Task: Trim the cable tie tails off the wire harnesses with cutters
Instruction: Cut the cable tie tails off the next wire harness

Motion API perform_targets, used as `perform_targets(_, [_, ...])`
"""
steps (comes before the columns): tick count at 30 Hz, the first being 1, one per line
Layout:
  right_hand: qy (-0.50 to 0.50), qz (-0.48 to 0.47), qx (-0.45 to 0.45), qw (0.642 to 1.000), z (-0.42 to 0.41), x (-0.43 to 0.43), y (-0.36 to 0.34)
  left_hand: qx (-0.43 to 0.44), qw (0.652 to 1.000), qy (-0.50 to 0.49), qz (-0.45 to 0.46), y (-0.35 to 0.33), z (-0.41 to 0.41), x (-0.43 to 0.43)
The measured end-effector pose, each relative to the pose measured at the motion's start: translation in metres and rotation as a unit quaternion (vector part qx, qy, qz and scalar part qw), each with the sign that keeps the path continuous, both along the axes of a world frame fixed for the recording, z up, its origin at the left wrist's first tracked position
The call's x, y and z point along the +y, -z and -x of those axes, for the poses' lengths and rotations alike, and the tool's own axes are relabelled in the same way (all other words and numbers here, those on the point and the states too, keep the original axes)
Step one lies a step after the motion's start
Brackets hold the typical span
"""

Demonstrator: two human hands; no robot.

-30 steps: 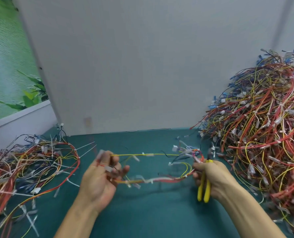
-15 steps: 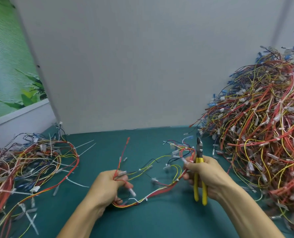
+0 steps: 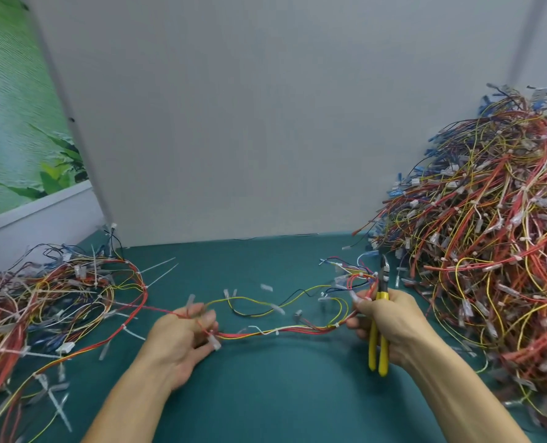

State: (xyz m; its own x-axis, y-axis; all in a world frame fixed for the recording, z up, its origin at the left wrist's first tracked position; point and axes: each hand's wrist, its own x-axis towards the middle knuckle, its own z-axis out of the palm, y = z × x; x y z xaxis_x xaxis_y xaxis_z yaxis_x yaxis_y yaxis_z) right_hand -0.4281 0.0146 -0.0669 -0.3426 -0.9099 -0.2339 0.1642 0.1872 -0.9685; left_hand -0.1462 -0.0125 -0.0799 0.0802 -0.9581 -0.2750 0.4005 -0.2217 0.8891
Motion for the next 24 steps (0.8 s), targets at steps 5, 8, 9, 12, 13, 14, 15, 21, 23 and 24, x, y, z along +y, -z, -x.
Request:
perform_targets(5, [0.053,0.043,-0.026,0.997,0.005,-0.001,0.000,-0.046,0.998,-0.026,0.040,-0.001,0.000,0.001])
perform_targets(8, [0.080,0.089,-0.052,0.991,0.008,0.000,-0.003,0.059,0.993,-0.050,0.092,-0.010,0.001,0.000])
perform_targets(9, [0.083,0.102,-0.064,0.989,0.009,0.000,-0.004,0.092,0.990,-0.052,0.095,-0.012,0.000,0.000])
perform_targets(12, [0.079,0.120,-0.097,0.985,0.009,0.001,-0.007,0.138,0.983,-0.061,0.101,-0.016,0.001,0.002])
perform_targets(13, [0.077,0.121,-0.106,0.984,0.009,0.001,-0.008,0.144,0.982,-0.064,0.105,-0.017,0.002,0.003])
perform_targets(14, [0.074,0.121,-0.115,0.983,0.009,0.001,-0.008,0.146,0.981,-0.066,0.108,-0.018,0.002,0.004])
perform_targets(15, [0.071,0.121,-0.123,0.982,0.009,0.001,-0.009,0.147,0.980,-0.069,0.111,-0.019,0.002,0.004])
perform_targets(21, [0.060,0.116,-0.143,0.981,0.008,0.003,-0.011,0.141,0.981,-0.073,0.112,-0.022,0.002,0.006])
perform_targets(23, [0.054,0.121,-0.149,0.980,0.007,0.003,-0.012,0.142,0.981,-0.075,0.111,-0.021,0.001,0.005])
perform_targets(24, [0.052,0.121,-0.149,0.980,0.007,0.004,-0.012,0.141,0.981,-0.076,0.110,-0.020,0.000,0.005])
